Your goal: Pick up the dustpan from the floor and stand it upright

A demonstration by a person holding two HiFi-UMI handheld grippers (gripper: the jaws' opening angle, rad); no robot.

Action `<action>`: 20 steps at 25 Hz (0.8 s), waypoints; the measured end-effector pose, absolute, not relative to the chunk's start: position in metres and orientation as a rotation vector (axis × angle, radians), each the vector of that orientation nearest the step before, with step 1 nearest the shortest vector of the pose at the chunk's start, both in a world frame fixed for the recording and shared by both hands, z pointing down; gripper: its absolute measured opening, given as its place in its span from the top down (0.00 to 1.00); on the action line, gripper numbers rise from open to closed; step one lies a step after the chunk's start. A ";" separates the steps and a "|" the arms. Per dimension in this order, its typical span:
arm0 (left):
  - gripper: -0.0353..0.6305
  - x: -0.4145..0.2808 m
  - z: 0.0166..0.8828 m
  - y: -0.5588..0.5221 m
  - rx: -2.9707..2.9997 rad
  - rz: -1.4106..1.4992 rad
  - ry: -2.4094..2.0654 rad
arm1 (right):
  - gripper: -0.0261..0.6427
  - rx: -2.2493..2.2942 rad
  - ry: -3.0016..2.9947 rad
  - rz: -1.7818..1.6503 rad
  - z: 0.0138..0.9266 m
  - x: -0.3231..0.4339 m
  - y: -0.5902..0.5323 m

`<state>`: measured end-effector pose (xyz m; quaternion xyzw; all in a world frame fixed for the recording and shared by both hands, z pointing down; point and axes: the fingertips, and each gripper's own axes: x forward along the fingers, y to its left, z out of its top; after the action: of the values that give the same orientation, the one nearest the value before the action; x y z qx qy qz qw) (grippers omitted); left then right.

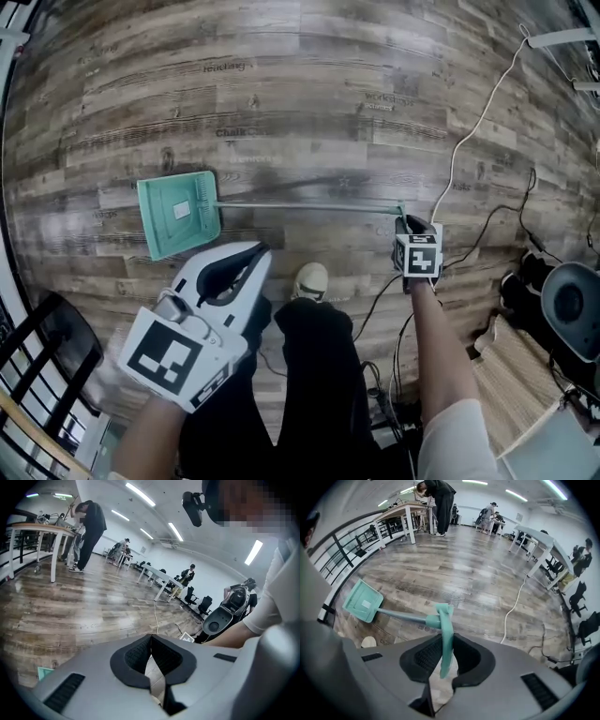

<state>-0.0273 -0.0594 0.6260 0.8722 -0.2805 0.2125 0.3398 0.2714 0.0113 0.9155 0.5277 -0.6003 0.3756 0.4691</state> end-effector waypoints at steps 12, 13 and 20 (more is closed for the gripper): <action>0.91 -0.031 0.525 -0.051 2.193 0.549 -0.750 | 0.83 1.249 -1.372 0.785 0.785 0.284 0.002; 0.91 -0.031 0.520 -0.050 2.190 0.554 -0.754 | 0.82 1.243 -1.367 0.782 0.779 0.285 0.002; 0.91 -0.041 0.490 -0.046 2.182 0.564 -0.781 | 0.82 1.200 -1.374 0.744 0.744 0.276 -0.001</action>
<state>-0.0406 -0.0456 0.4904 0.8501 -0.3045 0.2196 0.3693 0.2760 -0.0012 0.7441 0.5077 -0.5810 0.3146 0.5529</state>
